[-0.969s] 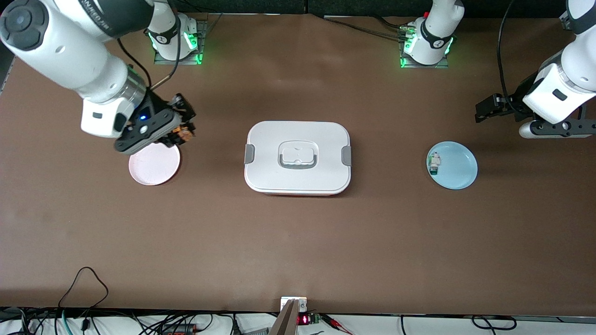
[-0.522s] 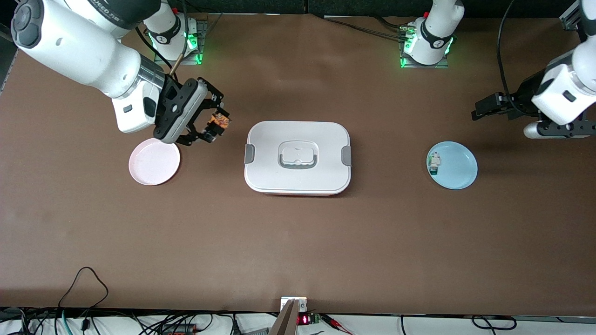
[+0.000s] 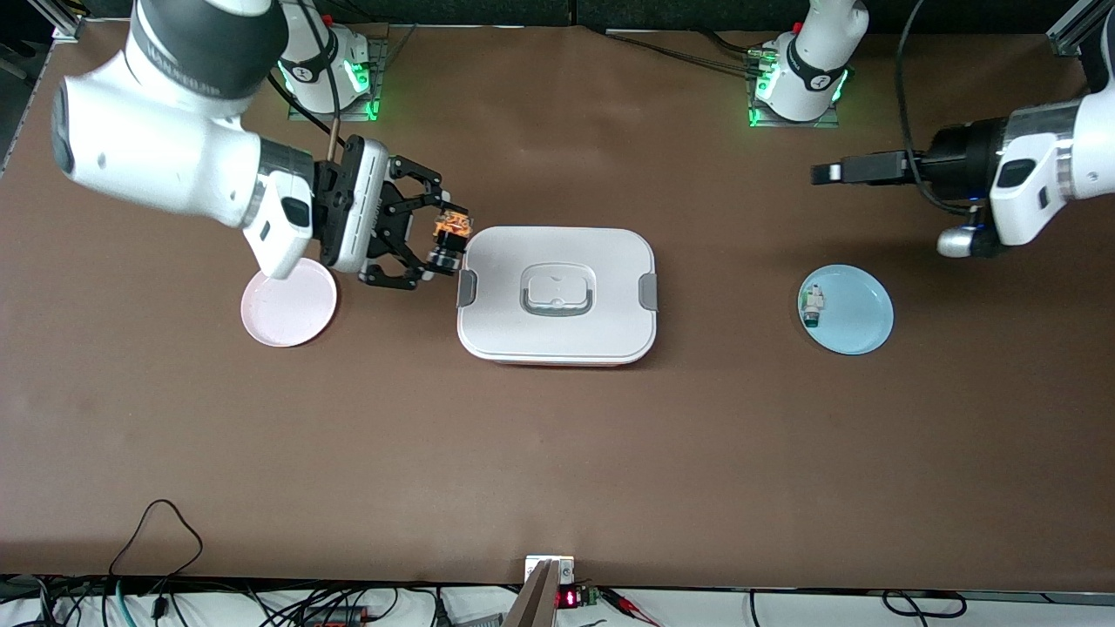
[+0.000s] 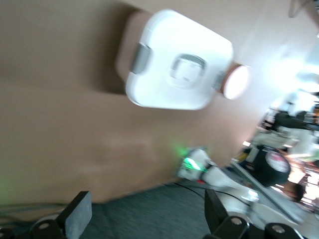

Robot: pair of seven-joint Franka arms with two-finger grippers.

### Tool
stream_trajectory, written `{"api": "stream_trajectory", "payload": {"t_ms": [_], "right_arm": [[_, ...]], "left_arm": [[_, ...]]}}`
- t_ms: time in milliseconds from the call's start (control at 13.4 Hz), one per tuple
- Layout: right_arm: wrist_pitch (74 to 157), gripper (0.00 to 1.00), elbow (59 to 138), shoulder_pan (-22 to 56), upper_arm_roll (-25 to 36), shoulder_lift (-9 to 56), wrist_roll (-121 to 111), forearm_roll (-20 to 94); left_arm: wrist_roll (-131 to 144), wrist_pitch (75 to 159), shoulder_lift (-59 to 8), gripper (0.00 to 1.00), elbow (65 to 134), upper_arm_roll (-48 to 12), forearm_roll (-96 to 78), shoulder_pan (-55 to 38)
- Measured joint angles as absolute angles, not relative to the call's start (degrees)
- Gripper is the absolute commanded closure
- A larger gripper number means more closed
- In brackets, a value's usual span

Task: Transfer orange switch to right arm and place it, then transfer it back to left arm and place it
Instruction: 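Carry the switch over the box while the left gripper reaches toward it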

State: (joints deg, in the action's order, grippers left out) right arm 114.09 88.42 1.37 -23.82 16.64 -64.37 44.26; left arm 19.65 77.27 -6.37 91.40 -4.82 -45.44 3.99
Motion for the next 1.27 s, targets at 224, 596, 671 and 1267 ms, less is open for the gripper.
{"api": "stream_trajectory", "payload": {"t_ms": [224, 596, 671, 1267], "right_arm": [[114.40, 0.68, 89.46, 1.34, -23.78, 20.70, -76.52, 55.43], [118.10, 0.68, 90.91, 4.04, -23.97, 23.31, -89.16, 71.25], [119.90, 0.68, 90.91, 5.51, -24.00, 23.46, -90.03, 73.99], [130.11, 0.68, 90.25, 14.69, -24.11, 25.50, -90.89, 85.29]], "left_arm": [[21.18, 77.46, -9.25, 0.00, 93.90, -4.91, -59.33, 3.98], [16.33, 83.58, -12.05, 0.00, 98.02, -6.12, -69.52, 4.09], [15.08, 86.20, -12.15, 0.00, 99.18, -7.51, -71.46, 4.02], [-1.07, 103.66, -15.47, 0.02, 101.64, -17.63, -83.27, 3.59]]}}
